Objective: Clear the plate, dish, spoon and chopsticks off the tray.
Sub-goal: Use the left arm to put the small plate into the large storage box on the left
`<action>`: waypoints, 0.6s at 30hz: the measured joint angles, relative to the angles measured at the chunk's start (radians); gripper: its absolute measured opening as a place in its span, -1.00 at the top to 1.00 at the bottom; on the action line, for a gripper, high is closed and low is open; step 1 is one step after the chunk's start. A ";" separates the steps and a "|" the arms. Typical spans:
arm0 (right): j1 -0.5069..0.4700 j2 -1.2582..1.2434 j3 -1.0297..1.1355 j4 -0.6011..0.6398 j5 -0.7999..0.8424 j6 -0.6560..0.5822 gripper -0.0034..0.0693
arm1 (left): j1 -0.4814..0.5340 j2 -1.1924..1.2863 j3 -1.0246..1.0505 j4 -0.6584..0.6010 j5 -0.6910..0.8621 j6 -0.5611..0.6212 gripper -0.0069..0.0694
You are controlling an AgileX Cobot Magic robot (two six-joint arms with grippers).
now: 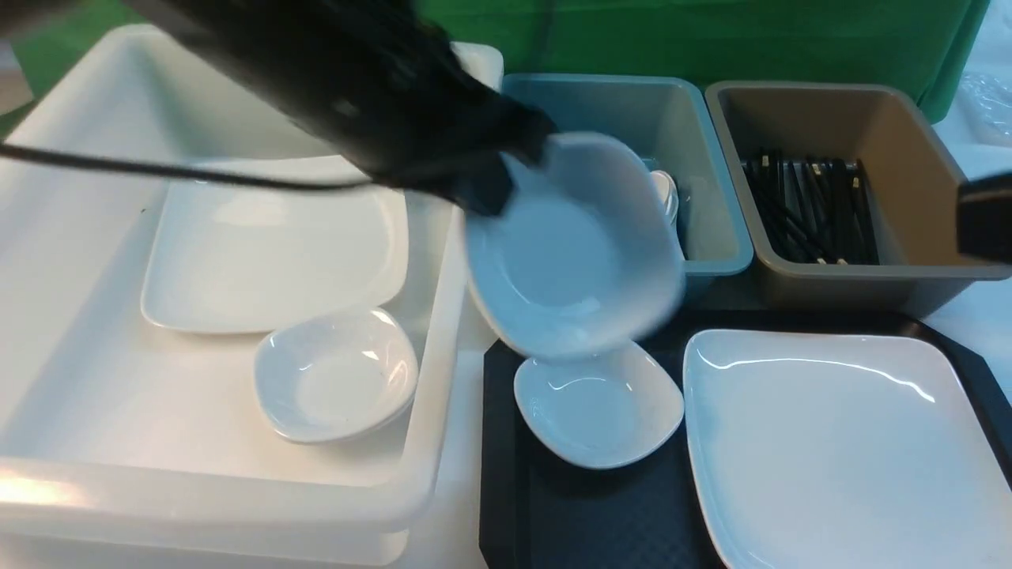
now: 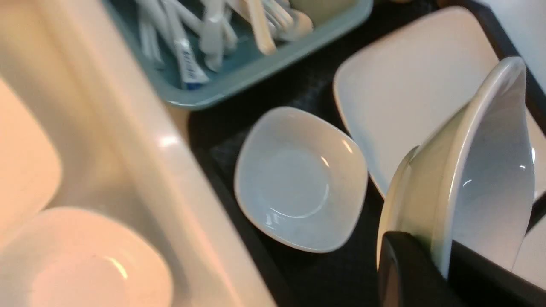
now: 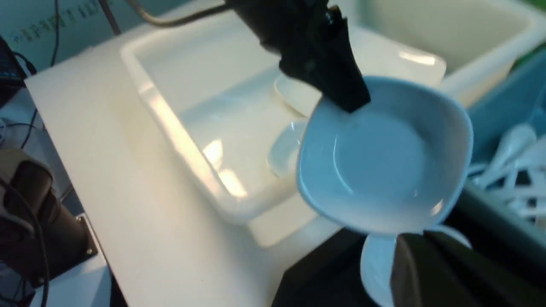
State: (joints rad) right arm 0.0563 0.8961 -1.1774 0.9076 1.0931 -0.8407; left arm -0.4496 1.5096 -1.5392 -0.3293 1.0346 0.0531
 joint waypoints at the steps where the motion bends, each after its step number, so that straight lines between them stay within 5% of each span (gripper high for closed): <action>1: 0.021 0.017 -0.020 0.004 0.009 -0.001 0.84 | 0.063 -0.017 0.011 -0.032 0.005 0.018 0.73; 10: 0.381 0.174 -0.062 -0.089 -0.083 0.034 0.84 | 0.423 -0.109 0.276 -0.199 -0.041 0.105 0.73; 18: 0.650 0.405 -0.181 -0.414 -0.269 0.241 0.84 | 0.566 -0.135 0.622 -0.354 -0.287 0.108 0.73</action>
State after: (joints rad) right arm 0.7066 1.3011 -1.3581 0.4933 0.8246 -0.6002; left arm 0.1167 1.3744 -0.9177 -0.6834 0.7477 0.1612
